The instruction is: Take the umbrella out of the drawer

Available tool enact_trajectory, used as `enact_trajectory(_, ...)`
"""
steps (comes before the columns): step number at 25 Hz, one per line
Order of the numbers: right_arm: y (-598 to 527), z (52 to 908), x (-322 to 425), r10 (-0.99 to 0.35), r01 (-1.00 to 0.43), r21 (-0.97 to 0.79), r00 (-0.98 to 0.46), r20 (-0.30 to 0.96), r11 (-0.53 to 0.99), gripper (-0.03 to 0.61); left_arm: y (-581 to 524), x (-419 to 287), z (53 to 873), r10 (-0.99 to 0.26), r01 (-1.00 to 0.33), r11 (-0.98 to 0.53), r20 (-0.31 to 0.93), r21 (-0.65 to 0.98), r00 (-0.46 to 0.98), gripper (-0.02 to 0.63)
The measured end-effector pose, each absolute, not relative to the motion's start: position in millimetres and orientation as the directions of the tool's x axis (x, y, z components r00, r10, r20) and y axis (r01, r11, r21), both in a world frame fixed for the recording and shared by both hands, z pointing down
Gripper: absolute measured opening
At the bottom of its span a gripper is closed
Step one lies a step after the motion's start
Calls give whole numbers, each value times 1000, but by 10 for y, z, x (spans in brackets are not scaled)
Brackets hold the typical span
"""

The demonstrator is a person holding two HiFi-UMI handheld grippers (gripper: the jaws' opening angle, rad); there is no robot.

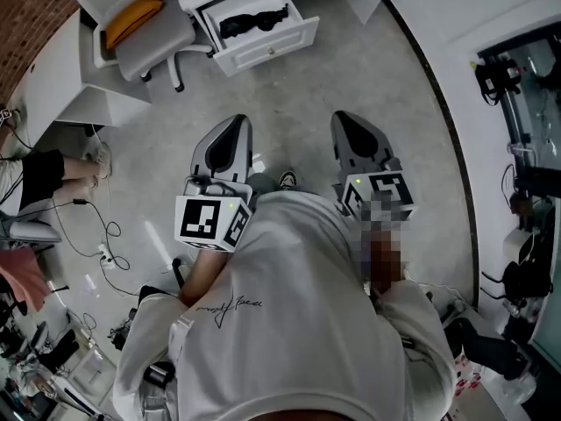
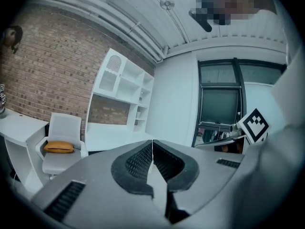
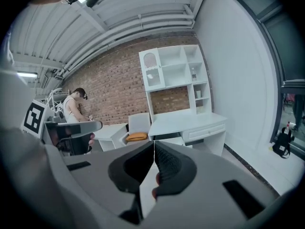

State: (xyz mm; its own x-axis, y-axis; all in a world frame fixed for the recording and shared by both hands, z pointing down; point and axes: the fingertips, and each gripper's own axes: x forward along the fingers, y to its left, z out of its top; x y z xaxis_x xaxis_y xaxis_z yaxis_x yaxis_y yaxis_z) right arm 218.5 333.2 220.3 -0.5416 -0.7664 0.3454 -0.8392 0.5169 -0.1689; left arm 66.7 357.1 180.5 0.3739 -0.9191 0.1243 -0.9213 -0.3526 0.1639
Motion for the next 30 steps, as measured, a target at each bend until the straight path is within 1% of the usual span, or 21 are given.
enact_trajectory(10, 3100, 2295, 2243, -727, -818, -155, -567, 388, 555, 26, 3278, 798, 1844, -917, -919, -347, 138, 187, 374, 17)
enact_trajectory(20, 2535, 2439, 2093, -680, -792, -141, -588, 438, 594, 26, 2697, 653, 1934, -927, -926, -311, 148, 216, 346, 17)
enact_trajectory(30, 1734, 2488, 1882, -649, -777, -149, -600, 467, 611, 26, 1877, 445, 1971, -930, -931, -286, 169, 226, 326, 17)
